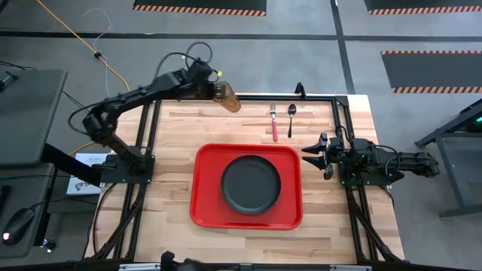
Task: Pick and place plate/cup/fork/spoon on tray
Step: Put the orange cup on the top left side of the the black plate on the red tray
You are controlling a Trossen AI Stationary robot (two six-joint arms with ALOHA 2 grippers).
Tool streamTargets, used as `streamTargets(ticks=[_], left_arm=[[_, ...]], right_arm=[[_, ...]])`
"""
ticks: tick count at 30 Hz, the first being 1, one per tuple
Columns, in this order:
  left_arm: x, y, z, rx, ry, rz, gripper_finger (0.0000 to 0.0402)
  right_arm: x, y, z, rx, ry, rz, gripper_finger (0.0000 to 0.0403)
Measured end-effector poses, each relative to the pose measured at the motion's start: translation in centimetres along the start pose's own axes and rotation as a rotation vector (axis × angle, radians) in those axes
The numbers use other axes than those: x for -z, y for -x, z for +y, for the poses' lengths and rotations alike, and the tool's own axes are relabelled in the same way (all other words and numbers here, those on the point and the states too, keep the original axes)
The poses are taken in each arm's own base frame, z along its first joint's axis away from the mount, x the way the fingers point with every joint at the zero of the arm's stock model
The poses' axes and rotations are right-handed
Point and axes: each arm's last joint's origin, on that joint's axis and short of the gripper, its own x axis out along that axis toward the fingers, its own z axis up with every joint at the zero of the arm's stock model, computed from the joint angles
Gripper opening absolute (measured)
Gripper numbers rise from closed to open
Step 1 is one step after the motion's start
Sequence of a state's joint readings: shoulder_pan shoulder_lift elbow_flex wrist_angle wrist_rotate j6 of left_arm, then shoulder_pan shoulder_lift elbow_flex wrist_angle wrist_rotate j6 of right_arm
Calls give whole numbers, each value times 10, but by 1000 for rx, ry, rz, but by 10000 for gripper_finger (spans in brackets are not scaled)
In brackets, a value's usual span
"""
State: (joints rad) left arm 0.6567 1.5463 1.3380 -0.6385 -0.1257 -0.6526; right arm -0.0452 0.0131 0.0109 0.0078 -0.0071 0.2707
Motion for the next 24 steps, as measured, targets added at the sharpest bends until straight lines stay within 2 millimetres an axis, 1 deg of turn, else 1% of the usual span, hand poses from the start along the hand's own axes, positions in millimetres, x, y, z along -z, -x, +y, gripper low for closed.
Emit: streamTargets(ticks=[2,6,9,12,15,19,24], left_arm=[[-2,21,1,49,-72,-1,4],[-1,63,2,38,-188,49,3],[1,91,-5,60,-260,65,3],[10,117,-13,113,-364,86,2],[28,133,-18,136,-471,158,2],[58,147,-30,169,-642,256,2],[89,162,-50,261,-816,277,1]], right_arm=[[0,0,0,0,0,0,161],[0,0,0,0,0,0,161],[0,0,0,0,0,0,161],[0,0,0,0,1,0,161],[0,0,0,0,0,0,161],[0,0,0,0,0,0,161],[0,0,0,0,0,0,161]])
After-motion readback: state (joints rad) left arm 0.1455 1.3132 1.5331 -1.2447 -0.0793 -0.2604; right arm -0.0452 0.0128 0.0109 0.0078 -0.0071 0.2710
